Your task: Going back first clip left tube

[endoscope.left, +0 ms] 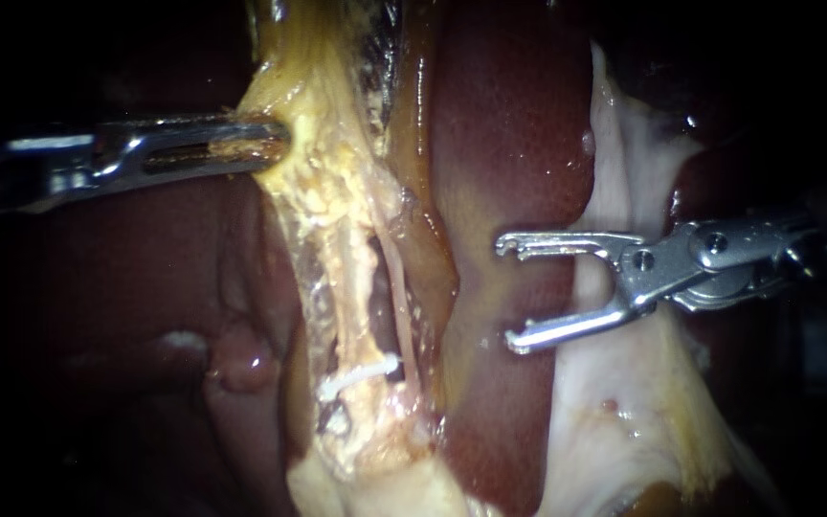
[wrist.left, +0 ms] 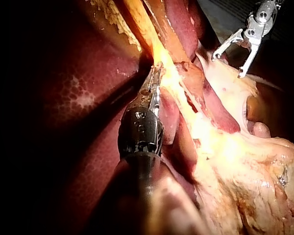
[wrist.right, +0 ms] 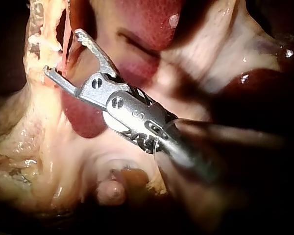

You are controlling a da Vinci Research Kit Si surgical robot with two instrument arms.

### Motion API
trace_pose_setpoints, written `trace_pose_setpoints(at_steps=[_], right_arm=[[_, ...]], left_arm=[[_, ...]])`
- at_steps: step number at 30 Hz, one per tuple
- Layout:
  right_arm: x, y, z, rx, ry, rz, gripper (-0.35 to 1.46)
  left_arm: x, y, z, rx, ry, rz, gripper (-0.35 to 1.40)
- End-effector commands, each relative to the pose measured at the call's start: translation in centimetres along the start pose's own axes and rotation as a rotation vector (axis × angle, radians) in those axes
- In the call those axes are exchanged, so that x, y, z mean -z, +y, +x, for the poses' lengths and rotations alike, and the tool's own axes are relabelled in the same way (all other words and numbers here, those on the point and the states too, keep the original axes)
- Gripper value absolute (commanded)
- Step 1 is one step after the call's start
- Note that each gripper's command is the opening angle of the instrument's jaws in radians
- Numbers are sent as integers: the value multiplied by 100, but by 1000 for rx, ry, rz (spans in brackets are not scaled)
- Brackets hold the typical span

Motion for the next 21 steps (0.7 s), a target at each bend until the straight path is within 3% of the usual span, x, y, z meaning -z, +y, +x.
trace_pose_setpoints(at_steps=[1, 8, 21], right_arm=[[0, -1, 2, -2, 2, -1, 60], [-4, -4, 8, 15, 8, 3, 60], [-4, -5, 9, 14, 9, 5, 60]], left_arm=[[-4, -1, 1, 0, 4, 2, -35], [-15, -5, -2, 2, 5, 9, -35], [-15, -8, -2, 2, 6, 11, -35]])
